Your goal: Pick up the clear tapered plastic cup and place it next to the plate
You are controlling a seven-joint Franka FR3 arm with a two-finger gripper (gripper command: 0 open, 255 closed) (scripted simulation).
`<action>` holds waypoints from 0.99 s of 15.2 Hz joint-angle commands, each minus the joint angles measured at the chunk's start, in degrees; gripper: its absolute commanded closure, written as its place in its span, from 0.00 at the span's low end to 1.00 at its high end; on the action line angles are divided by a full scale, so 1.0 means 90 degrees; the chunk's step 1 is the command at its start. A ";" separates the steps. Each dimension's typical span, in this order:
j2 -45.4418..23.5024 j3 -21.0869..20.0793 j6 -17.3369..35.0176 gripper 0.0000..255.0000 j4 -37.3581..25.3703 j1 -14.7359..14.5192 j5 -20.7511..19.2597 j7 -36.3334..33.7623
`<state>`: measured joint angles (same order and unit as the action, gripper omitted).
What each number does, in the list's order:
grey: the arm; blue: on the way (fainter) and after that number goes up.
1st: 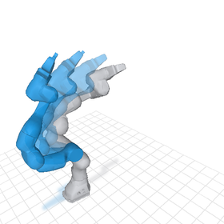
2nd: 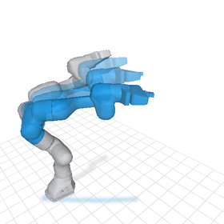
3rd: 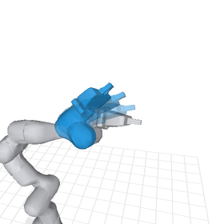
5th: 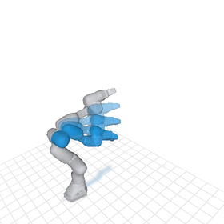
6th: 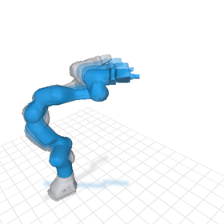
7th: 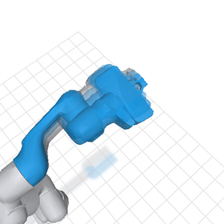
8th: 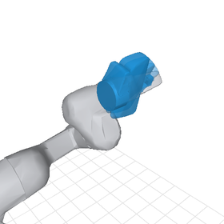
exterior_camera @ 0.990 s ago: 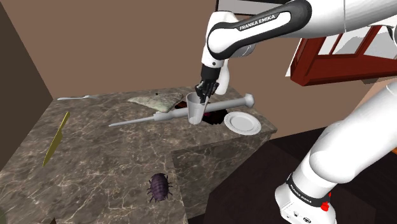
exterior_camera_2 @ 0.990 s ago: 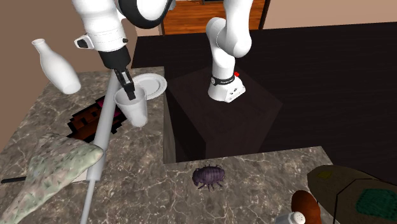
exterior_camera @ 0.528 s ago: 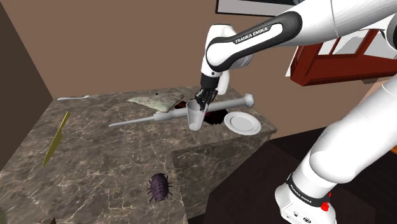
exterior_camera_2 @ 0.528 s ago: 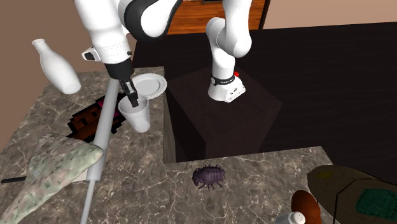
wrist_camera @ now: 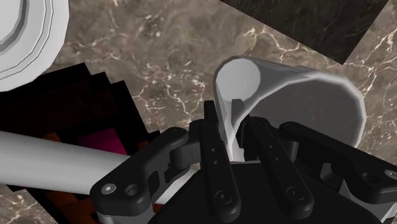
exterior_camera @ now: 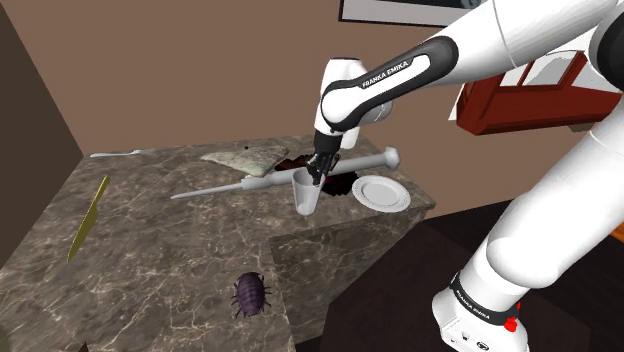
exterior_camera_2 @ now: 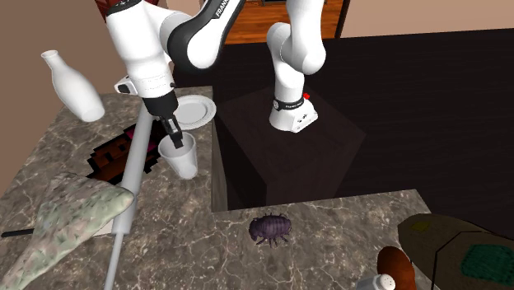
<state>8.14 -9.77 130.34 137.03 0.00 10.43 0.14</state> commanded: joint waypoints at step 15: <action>0.0340 0.0063 -0.0631 0.00 -0.0292 0.0040 -0.0027 0.0004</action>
